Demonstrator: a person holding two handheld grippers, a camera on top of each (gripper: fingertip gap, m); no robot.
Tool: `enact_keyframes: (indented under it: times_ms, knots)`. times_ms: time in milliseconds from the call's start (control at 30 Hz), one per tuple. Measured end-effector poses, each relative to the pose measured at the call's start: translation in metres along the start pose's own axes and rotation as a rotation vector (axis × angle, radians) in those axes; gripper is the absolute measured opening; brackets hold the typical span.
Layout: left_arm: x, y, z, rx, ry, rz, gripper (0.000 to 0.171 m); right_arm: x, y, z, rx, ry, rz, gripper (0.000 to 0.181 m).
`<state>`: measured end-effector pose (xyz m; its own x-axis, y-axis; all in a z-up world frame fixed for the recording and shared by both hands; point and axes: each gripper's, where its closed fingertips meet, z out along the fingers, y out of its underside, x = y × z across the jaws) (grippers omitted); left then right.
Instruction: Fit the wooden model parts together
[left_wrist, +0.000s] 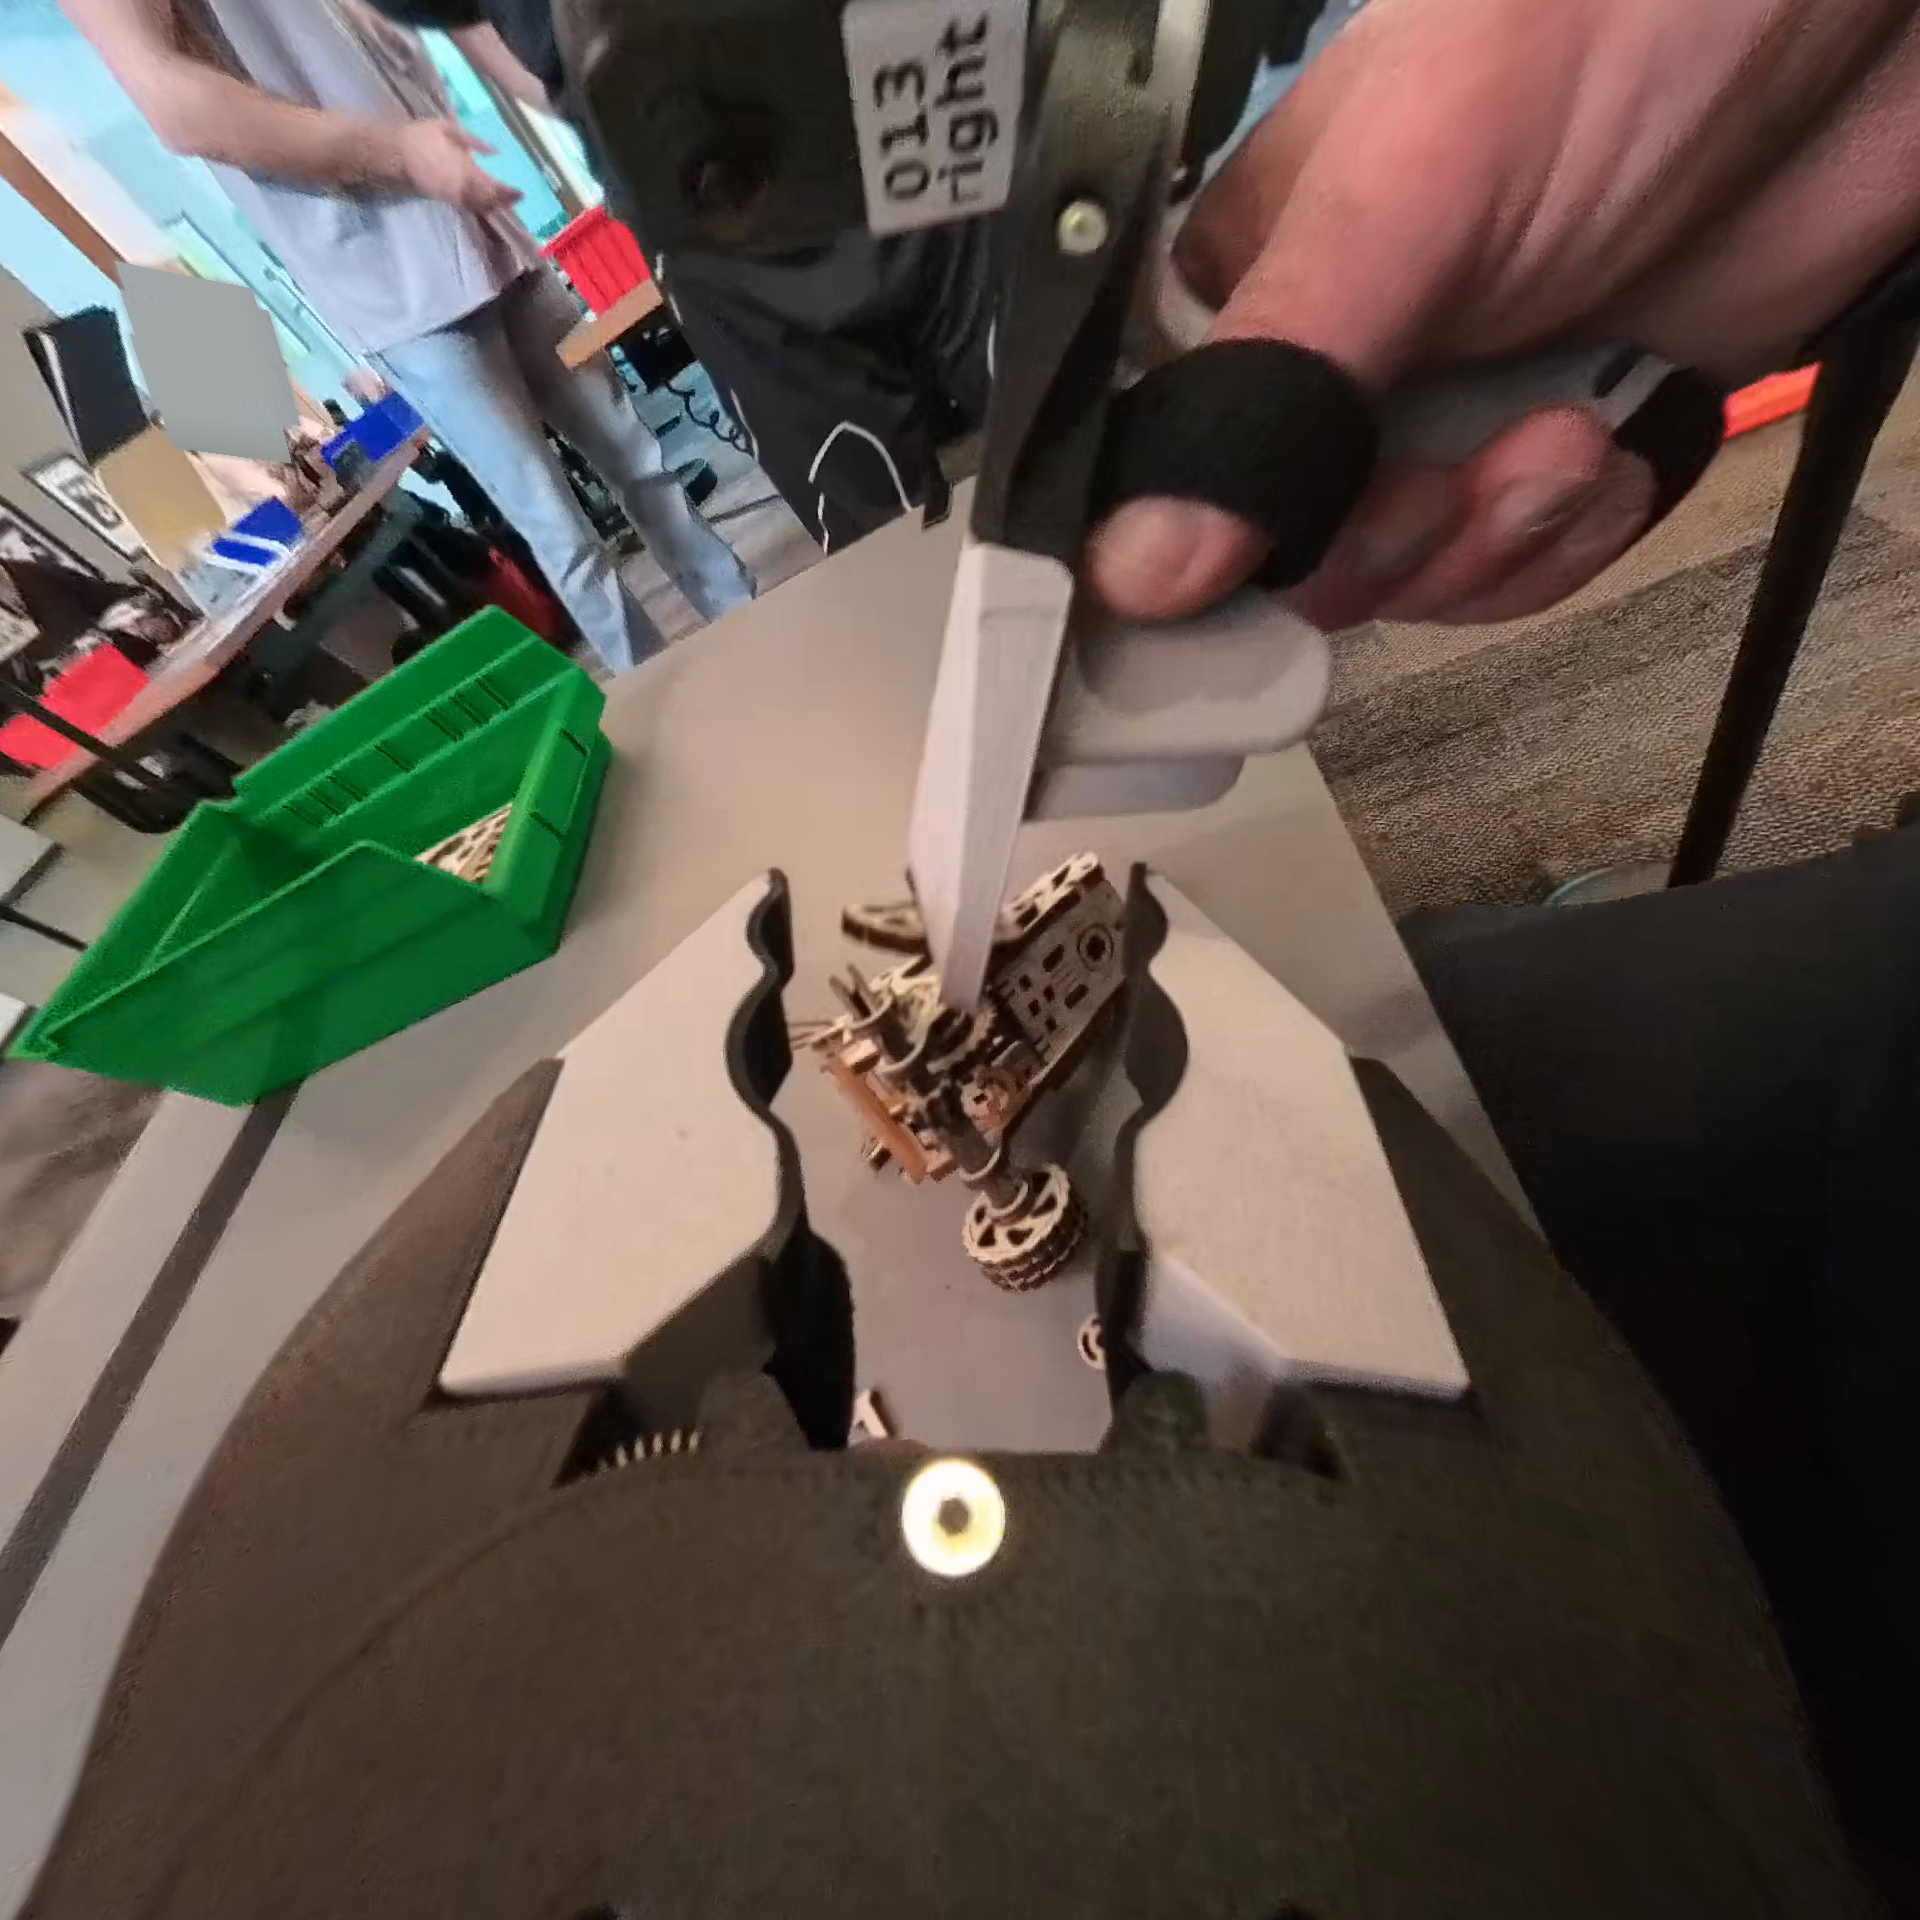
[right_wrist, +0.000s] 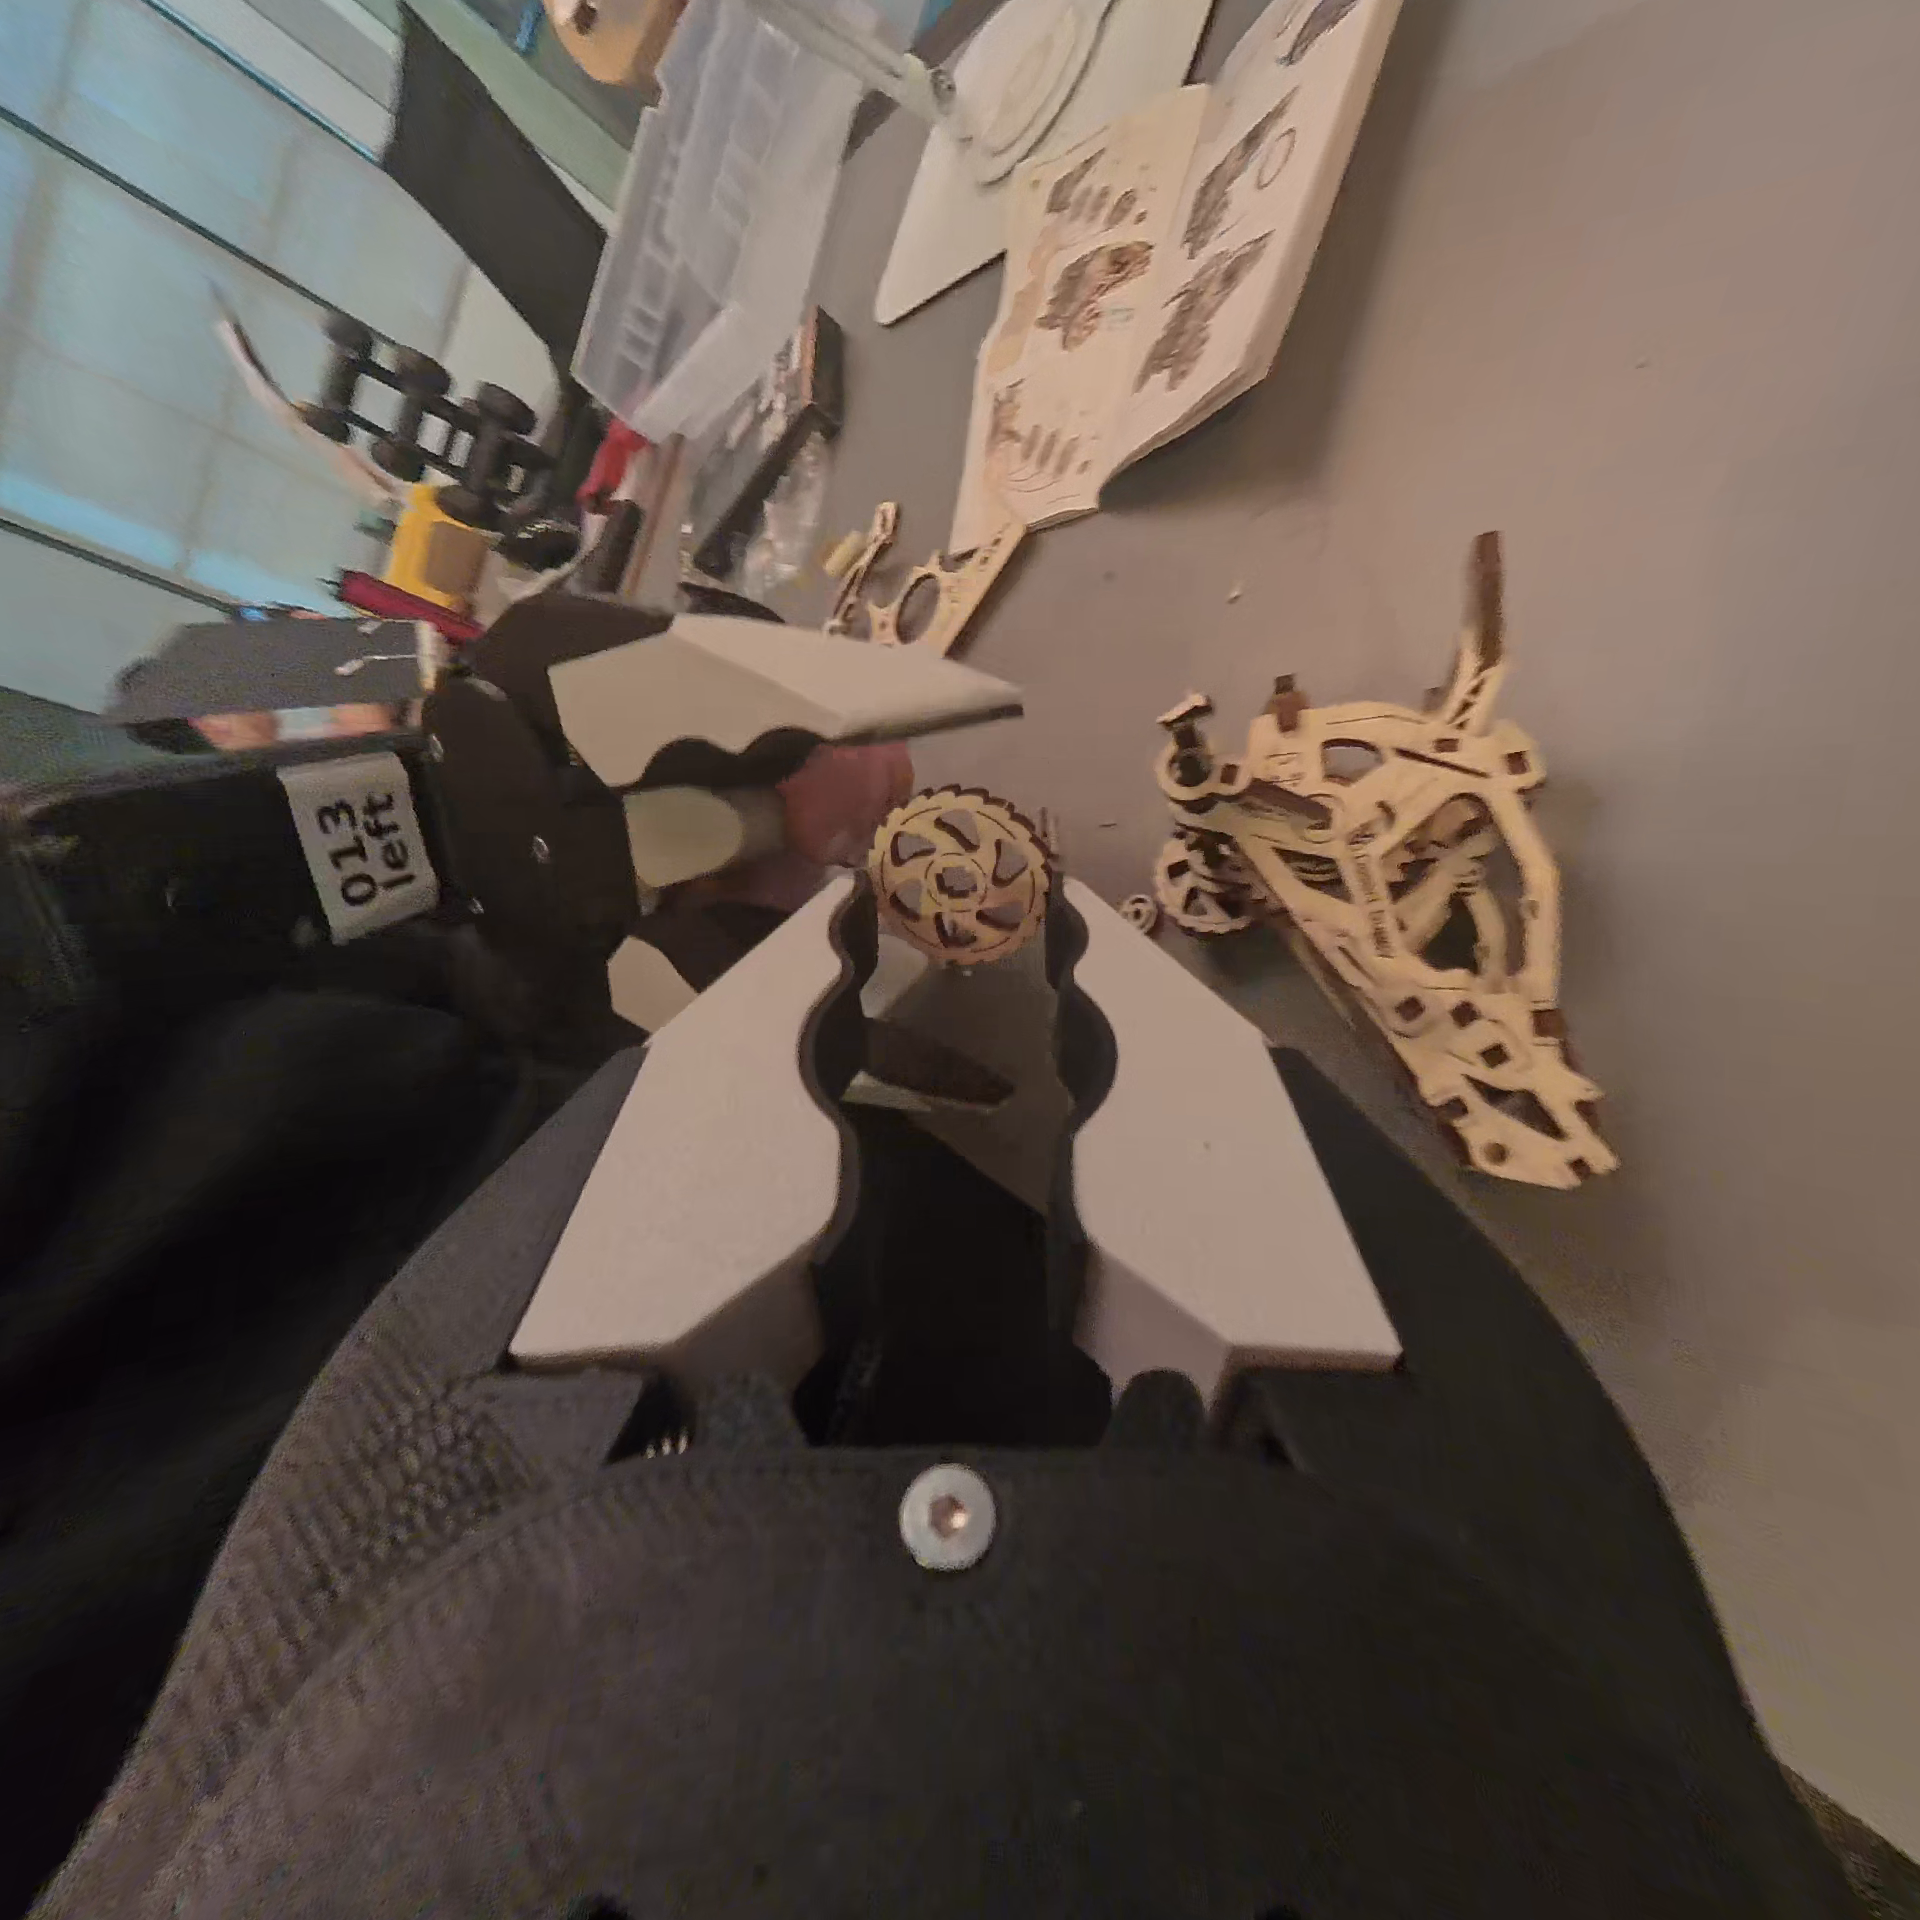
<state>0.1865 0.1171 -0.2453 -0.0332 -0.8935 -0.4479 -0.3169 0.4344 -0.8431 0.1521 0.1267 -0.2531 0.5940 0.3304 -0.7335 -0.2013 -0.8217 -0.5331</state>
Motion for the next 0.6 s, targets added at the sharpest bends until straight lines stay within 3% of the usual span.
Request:
enact_keyframes:
  times_ms: [100,233,300,467,500,600]
  knots:
    - [0.002,-0.004,-0.001,0.016,-0.01,0.019,0.031,-0.005,0.007,0.003,-0.031,-0.03,0.028,0.031]
    - [-0.002,-0.01,-0.002,0.055,-0.021,-0.007,0.027,-0.009,0.004,0.001,0.012,-0.042,0.024,0.031]
    - [0.001,-0.017,-0.004,0.1,0.011,-0.027,0.012,-0.01,-0.001,-0.001,0.029,-0.033,0.001,0.042]
    - [-0.001,-0.026,-0.005,0.158,0.018,-0.097,0.014,-0.014,-0.006,-0.007,0.037,-0.022,-0.053,0.042]
    - [-0.003,-0.025,-0.005,0.158,0.004,-0.102,0.021,-0.011,-0.006,-0.008,0.039,-0.006,-0.058,0.032]
    - [-0.006,-0.02,-0.005,0.154,0.008,-0.148,0.026,-0.012,-0.006,-0.007,0.057,-0.062,-0.012,0.032]
